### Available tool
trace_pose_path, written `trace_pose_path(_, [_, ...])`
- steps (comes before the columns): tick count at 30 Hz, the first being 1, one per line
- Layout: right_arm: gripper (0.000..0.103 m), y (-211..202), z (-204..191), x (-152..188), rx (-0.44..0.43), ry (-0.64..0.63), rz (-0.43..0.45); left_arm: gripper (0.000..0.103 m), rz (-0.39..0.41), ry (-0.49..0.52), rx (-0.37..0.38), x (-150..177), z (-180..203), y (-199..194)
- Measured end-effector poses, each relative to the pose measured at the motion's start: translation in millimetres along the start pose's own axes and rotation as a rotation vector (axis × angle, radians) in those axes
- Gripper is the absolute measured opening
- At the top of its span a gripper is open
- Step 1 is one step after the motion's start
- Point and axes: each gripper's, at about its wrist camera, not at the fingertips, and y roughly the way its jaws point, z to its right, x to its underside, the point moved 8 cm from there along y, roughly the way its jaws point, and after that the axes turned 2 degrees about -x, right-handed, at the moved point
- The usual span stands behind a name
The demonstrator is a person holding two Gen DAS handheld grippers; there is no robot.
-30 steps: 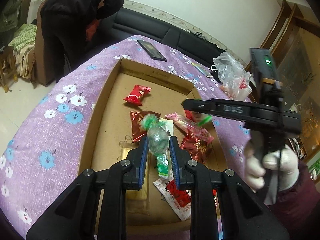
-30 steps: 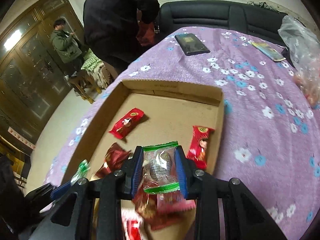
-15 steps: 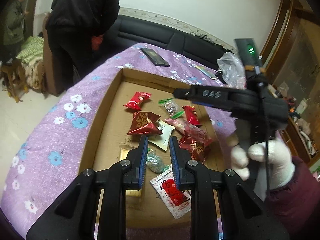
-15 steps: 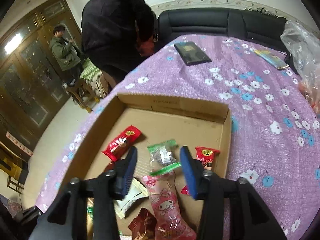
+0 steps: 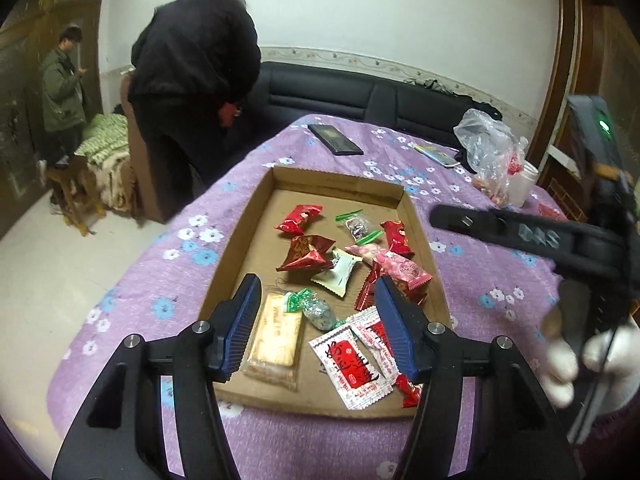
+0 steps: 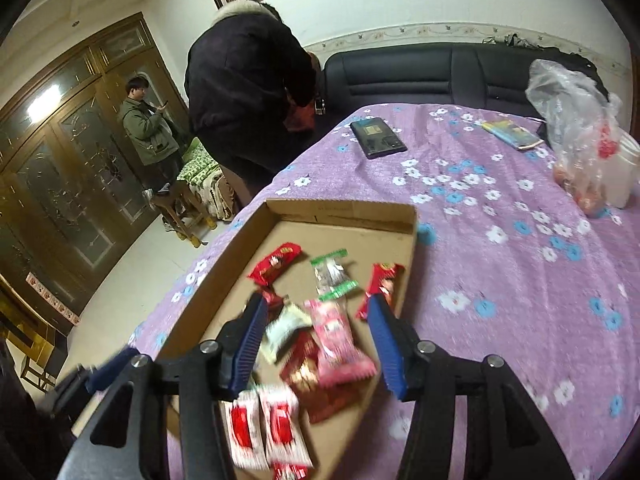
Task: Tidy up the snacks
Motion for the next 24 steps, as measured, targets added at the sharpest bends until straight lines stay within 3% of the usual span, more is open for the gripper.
trace_pose_path(5, [0.06,-28.0,19.1,24.8,0.009,0.02,0.002,0.06,-0.001,0.022,-0.014,4.6,10.1,-10.0])
trace_pose_path(10, [0.064,-58.0,54.2,50.6,0.071,0.037,0.012,0.06,-0.006,0.048,-0.025,11.1,24.7,-19.3])
trace_pose_path(24, [0.065,-133.9,211.8,126.4,0.401,0.231,-0.008,0.06,-0.025,0.126,0.002,24.8,72.4,-25.5])
